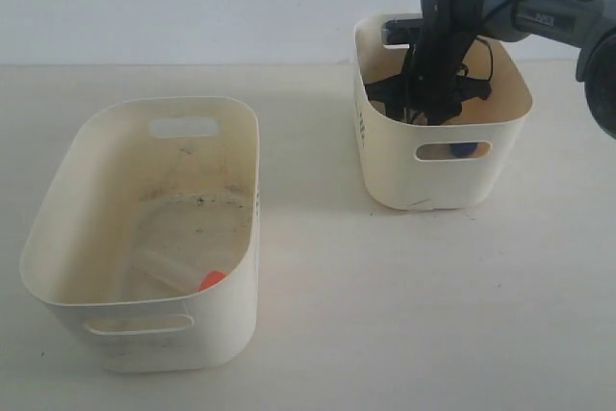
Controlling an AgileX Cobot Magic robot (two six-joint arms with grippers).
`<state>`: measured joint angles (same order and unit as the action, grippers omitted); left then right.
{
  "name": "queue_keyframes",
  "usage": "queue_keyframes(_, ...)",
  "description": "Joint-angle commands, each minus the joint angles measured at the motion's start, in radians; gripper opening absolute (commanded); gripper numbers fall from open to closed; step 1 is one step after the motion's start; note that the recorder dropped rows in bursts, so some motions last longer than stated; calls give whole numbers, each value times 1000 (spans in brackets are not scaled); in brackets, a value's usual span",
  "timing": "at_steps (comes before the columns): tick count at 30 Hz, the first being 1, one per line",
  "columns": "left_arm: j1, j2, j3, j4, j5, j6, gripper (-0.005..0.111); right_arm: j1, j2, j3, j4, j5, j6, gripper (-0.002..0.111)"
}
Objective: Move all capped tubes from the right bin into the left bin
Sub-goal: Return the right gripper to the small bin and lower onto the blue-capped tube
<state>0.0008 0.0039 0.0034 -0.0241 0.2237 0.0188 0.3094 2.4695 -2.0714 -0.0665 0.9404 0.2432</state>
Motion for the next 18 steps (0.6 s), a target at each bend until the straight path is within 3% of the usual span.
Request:
queue_keyframes(1, 0, -4, -3, -2, -15, -2, 4, -21, 4, 5, -48, 35, -26, 50)
queue_keyframes(3, 0, -4, -3, -2, -15, -2, 4, -21, 4, 5, -48, 35, -26, 37)
queue_keyframes(7, 0, -4, -3, -2, -15, -2, 4, -21, 4, 5, -48, 48, -20, 0)
queue_keyframes(18, 0, -4, -3, -2, -15, -2, 4, -21, -150, 5, -62, 84, -59, 0)
